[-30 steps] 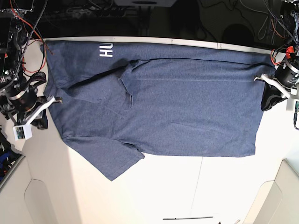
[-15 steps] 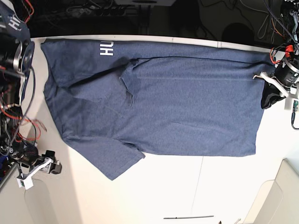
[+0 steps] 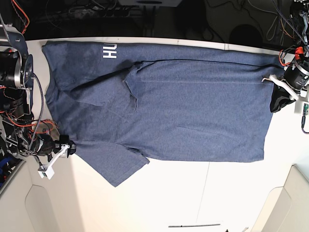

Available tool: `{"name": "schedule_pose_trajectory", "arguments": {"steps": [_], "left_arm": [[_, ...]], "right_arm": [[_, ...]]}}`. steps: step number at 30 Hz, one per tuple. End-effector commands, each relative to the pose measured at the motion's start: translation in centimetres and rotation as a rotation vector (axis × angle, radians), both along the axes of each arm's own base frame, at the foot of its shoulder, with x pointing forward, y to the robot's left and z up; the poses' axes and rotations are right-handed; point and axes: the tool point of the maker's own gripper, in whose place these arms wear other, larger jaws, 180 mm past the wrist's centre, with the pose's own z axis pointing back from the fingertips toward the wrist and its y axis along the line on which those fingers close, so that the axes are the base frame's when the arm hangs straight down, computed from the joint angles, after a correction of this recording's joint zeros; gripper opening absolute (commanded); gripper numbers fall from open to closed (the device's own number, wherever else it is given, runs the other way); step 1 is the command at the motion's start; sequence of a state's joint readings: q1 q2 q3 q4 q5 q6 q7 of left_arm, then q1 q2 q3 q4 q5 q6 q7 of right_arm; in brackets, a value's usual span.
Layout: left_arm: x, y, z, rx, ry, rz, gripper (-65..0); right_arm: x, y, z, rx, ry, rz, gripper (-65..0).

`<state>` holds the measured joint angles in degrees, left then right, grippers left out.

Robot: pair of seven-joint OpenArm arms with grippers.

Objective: Layout the t-shirt on the table in an organized manner, then fold the t-shirt properly
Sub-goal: 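Move the right gripper along the shirt side to the hem corner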

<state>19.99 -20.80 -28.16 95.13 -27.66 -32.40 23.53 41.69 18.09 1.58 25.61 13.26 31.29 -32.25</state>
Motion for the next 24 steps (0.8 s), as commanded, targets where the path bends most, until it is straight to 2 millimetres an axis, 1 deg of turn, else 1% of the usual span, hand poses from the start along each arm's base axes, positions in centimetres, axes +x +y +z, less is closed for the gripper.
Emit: {"name": "schedule_pose_trajectory", "arguments": {"steps": [1,6,9,15,16,17,18,19,22,24], "left_arm": [[0.7,0.3,1.5,0.009,-0.051,-0.007,-65.0],[0.7,0.3,1.6,0.008,-0.053,-0.007,-65.0],[1.1,0.3,1.9,0.008,-0.066,-0.007,-65.0],[2.2,0.3,2.8,0.009,-0.098,-0.005,-65.0],[2.3,0.3,2.9,0.009,-0.102,-0.005,-65.0],[2.5,0.3,3.1,0.01,-0.109,-0.006,-65.0],[2.8,0.4,3.4,0.018,-0.12,-0.005,-65.0],[3.2,0.5,3.9,0.034,-0.142,-0.006,-65.0],[4.6,0.8,5.8,0.104,-0.232,-0.012,-65.0],[5.6,1.1,6.6,0.135,-0.255,-0.009,-65.0]], "right_arm": [[1.0,-0.7,1.1,-0.009,-0.038,-0.009,-33.4],[-1.1,-0.7,-1.2,-0.006,-0.016,-0.018,-33.4],[-1.4,-0.4,-1.5,0.004,-0.021,-0.01,-34.6],[-0.7,1.3,-1.0,0.085,-0.046,-0.034,-47.6],[-0.7,1.7,-1.0,0.088,-0.045,-0.03,-51.2],[-0.7,1.9,-1.1,0.09,-0.044,-0.027,-56.1],[-0.7,2.1,-1.1,0.094,-0.044,-0.025,-62.5],[-0.6,2.4,-1.1,0.096,-0.044,-0.023,-65.0],[-0.6,2.7,-1.1,0.1,-0.044,-0.023,-65.0],[-0.6,2.6,-1.1,0.098,-0.044,-0.023,-65.0]]}}
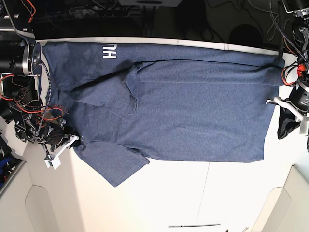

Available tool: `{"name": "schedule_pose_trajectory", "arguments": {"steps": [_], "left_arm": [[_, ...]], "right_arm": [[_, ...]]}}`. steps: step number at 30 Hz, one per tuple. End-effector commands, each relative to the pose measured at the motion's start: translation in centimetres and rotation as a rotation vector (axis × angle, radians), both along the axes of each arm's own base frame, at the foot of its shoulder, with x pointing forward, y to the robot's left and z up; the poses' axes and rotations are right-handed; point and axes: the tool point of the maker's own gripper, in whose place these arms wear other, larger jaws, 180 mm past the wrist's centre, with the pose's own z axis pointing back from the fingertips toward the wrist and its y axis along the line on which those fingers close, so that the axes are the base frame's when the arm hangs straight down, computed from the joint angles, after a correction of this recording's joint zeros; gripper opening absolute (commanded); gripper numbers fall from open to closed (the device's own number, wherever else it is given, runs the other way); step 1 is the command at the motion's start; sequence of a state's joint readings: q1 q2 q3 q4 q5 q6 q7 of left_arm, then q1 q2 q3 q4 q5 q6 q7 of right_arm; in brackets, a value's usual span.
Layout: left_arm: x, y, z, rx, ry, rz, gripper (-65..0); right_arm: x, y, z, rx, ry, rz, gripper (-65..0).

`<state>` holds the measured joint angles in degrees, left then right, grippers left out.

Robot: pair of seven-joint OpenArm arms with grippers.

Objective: Layout the t-shirt on the table in an organized manner, then fold the t-shirt properly
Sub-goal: 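Move the right gripper along the shirt side to the hem corner, then move the left gripper along the shirt side to the other hem corner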

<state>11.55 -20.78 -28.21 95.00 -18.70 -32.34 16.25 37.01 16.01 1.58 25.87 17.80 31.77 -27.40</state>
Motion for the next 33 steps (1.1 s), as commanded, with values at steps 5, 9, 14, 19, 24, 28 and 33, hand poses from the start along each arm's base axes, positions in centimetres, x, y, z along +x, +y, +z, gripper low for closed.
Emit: {"name": "schedule_pose_trajectory", "arguments": {"steps": [5,9,14,19,24,28,33], "left_arm": [[3.3,4.2,-0.3,-0.043,-0.026,0.137,-65.0],[6.1,8.0,-4.5,-0.206,0.053,0.265,-57.1],[9.0,10.5,-6.9,-0.419,0.095,0.378,-48.0],[10.8,10.4,-8.7,-0.615,0.143,0.453,-48.0],[11.5,8.5,-10.0,-0.709,0.17,0.459,-48.0],[11.9,6.6,-10.9,-0.726,0.189,0.438,-48.0],[12.4,4.3,-11.6,-0.753,0.204,0.415,-48.0]], "right_arm": [[1.0,-0.5,1.0,-0.021,-0.017,0.008,-65.0],[1.0,-0.5,1.1,-0.02,-0.019,0.008,-65.0],[1.0,-0.5,1.0,-0.02,-0.017,0.008,-65.0],[1.0,-0.5,1.0,-0.02,-0.017,0.008,-65.0],[1.0,-0.4,1.0,-0.02,-0.017,0.008,-65.0],[1.0,-0.4,1.1,-0.016,-0.019,0.006,-65.0],[1.2,-0.2,1.3,0.002,-0.026,-0.004,-65.0]]}}
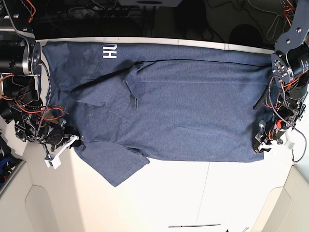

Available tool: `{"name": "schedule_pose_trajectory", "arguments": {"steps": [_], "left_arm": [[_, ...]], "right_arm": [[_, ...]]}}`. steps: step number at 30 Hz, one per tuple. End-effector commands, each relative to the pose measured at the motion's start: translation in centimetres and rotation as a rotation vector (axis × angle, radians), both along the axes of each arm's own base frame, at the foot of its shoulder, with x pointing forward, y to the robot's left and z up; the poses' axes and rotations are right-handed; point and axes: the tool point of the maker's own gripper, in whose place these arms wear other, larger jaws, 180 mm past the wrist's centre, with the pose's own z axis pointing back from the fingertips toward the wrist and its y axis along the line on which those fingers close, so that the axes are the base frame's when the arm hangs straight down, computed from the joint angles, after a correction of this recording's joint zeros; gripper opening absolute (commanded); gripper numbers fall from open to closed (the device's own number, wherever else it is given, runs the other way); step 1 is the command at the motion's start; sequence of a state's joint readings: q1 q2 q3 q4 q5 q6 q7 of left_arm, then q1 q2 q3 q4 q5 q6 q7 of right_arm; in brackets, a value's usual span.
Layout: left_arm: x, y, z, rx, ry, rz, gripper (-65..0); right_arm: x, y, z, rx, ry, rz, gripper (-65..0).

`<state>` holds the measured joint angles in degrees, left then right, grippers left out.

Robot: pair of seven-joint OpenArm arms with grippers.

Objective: Layout the t-shirt on the table in an organized manner, then fold the t-shirt properly
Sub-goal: 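Move the left gripper along the shirt side to the other hem corner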

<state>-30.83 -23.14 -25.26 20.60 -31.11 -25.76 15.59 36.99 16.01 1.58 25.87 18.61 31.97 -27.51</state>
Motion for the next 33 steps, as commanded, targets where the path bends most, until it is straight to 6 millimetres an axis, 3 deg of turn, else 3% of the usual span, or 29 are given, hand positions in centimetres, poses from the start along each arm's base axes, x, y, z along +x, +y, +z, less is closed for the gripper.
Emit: {"name": "schedule_pose_trajectory", "arguments": {"steps": [1,5,10,14,18,23,26,33], "left_arm": [[1.6,1.0,2.3,0.013,-0.068,0.012,-48.0],[1.5,1.2,2.2,0.083,-0.058,-0.014,-48.0],[1.5,3.9,3.8,0.198,-0.107,0.008,-47.9],[1.3,5.8,5.3,0.264,-0.166,0.035,-41.7],[0.6,7.2,6.3,0.385,-0.241,0.058,-41.7],[-0.5,6.0,3.6,0.351,-0.129,-0.004,-41.7],[-0.8,6.2,2.6,0.265,-0.083,0.078,-41.7],[-0.9,6.0,2.0,0.133,-0.069,0.154,-41.8]], "right_arm": [[1.2,-0.4,1.2,-0.011,-0.024,0.0,-65.0],[1.2,-0.4,1.2,-0.011,-0.024,0.0,-65.0],[1.2,-0.4,1.3,-0.011,-0.026,0.0,-65.0],[1.2,-0.4,1.3,-0.011,-0.026,0.001,-65.0],[1.2,-0.4,1.3,-0.011,-0.026,0.001,-65.0],[1.2,-0.4,1.3,-0.011,-0.026,0.001,-65.0],[1.4,0.0,1.4,-0.006,-0.031,0.005,-65.0],[1.4,0.2,1.4,-0.005,-0.029,0.009,-65.0]]}}
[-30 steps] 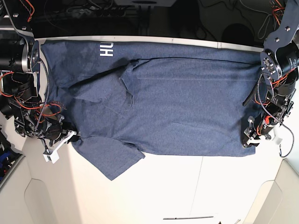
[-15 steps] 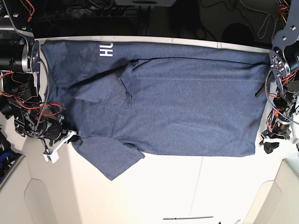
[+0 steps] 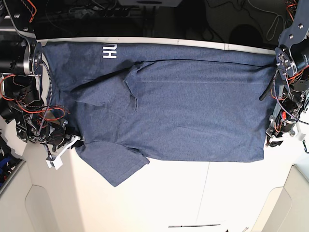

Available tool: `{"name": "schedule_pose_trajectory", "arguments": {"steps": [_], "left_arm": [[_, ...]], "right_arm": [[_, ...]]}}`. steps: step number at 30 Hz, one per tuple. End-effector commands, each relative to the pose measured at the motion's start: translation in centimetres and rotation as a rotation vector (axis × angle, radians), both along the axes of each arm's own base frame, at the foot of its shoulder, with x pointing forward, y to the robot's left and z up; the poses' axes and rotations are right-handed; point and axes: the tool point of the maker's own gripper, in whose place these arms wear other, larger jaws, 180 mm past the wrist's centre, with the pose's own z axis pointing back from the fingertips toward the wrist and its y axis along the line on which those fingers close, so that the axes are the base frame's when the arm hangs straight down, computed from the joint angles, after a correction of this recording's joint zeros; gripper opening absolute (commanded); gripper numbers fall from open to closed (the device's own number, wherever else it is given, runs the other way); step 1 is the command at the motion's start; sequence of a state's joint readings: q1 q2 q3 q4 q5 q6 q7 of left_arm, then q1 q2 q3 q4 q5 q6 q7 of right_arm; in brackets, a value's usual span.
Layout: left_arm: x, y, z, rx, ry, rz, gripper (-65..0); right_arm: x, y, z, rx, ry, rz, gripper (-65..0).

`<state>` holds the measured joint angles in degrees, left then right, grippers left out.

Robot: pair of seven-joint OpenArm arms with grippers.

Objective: Layout the t-shirt on the table in an organized manner, then fold the t-shirt properly
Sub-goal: 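Move the left gripper along the shirt side to the other hem corner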

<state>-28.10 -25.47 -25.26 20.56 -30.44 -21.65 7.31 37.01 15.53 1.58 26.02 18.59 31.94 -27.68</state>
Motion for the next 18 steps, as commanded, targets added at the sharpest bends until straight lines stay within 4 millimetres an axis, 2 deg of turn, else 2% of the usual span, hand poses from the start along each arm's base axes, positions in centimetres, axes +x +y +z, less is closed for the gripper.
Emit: {"name": "schedule_pose_trajectory", "arguments": {"steps": [1,11,17,18], "left_arm": [[1.5,0.5,2.0,0.001,-0.062,0.001,-41.8],[2.8,-4.7,0.7,-0.094,-0.079,-0.048,-41.8],[4.4,-5.4,2.0,-0.077,-0.11,-0.081,-42.3],[4.7,-5.3,2.4,-0.066,-0.117,-0.083,-45.0]], "right_arm": [[1.3,-0.3,1.4,-0.01,-0.029,0.003,-65.0],[1.3,-0.4,1.4,-0.01,-0.029,0.003,-65.0],[1.3,-0.4,1.4,-0.01,-0.028,0.003,-65.0],[1.3,-0.4,1.4,-0.01,-0.028,0.003,-65.0]]}}
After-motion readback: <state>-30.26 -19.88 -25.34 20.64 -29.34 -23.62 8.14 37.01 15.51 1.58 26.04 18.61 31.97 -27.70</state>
